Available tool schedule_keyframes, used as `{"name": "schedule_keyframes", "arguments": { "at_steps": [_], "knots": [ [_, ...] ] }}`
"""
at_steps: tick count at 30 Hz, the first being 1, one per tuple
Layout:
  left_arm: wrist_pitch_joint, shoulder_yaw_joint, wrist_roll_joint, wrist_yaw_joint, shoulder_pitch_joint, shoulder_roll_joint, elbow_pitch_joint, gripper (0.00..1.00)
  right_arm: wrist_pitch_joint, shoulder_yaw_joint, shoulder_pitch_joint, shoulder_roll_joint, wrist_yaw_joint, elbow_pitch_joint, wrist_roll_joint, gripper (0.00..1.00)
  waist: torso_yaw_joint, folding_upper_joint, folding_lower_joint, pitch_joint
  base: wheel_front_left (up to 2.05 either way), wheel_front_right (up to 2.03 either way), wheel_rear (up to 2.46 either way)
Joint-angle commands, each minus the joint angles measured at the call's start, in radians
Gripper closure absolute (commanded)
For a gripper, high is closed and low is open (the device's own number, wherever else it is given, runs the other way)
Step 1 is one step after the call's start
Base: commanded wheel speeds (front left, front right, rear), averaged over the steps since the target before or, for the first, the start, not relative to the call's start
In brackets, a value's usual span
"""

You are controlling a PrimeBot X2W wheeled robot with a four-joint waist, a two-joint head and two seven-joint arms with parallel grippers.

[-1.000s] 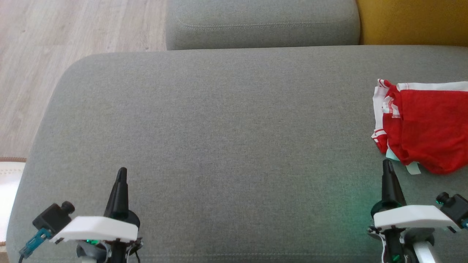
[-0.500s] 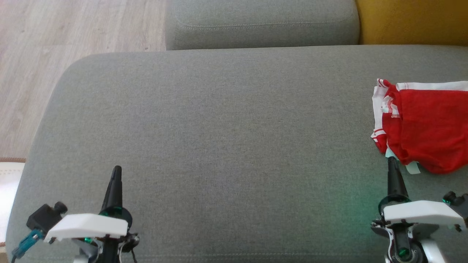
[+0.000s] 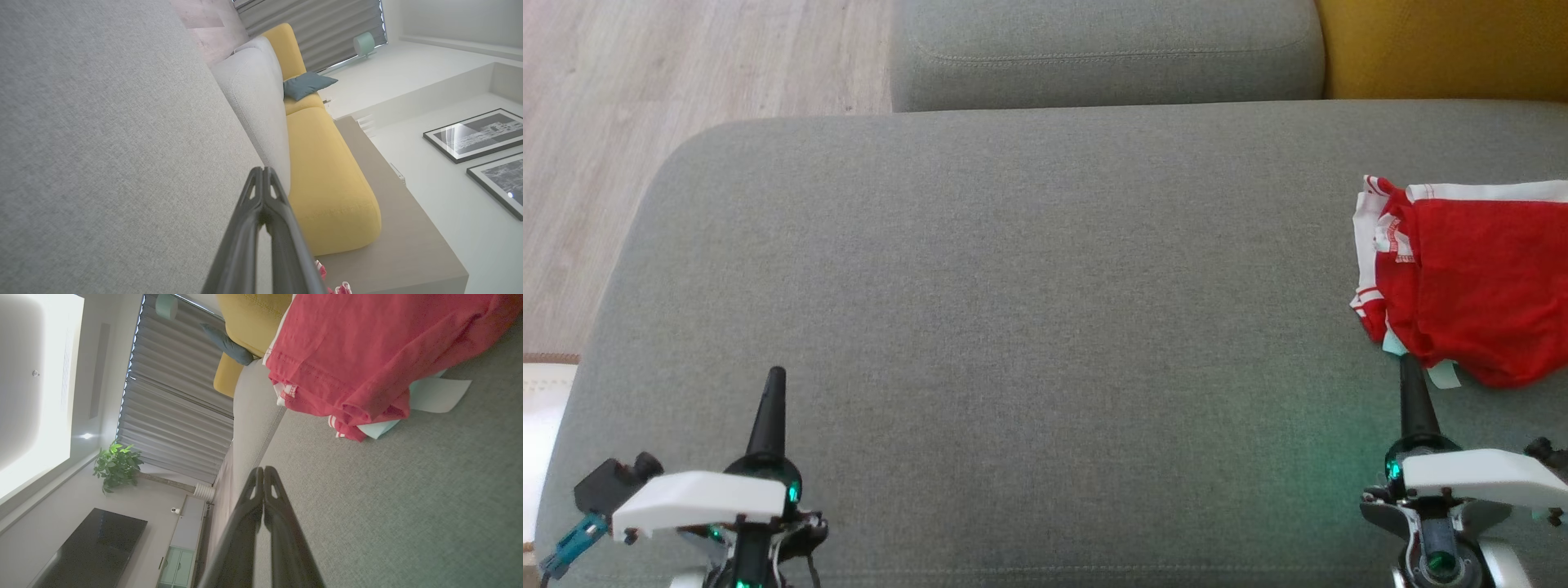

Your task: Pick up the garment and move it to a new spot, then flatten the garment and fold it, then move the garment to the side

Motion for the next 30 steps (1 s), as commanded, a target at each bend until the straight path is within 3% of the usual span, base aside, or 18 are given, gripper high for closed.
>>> {"name": "schedule_keyframes", "arguments": {
  "at_steps": [1,30],
  "knots": [
    [0.010,0.035,-0.028,-0.010,-0.055,0.017,-0.028,1.00,0.012,0.005,-0.055,-0.018,0.005,-0.040,0.032,1.00,0.000,0.0000,0.0000,0.000,0.00,0.00,0.00],
    [0.094,0.096,-0.308,-0.019,-0.086,0.019,0.003,1.00,0.093,-0.042,-0.067,-0.018,0.006,-0.046,0.322,1.00,-0.004,0.0000,0.0000,0.001,0.00,0.00,0.00]
  ]
}}
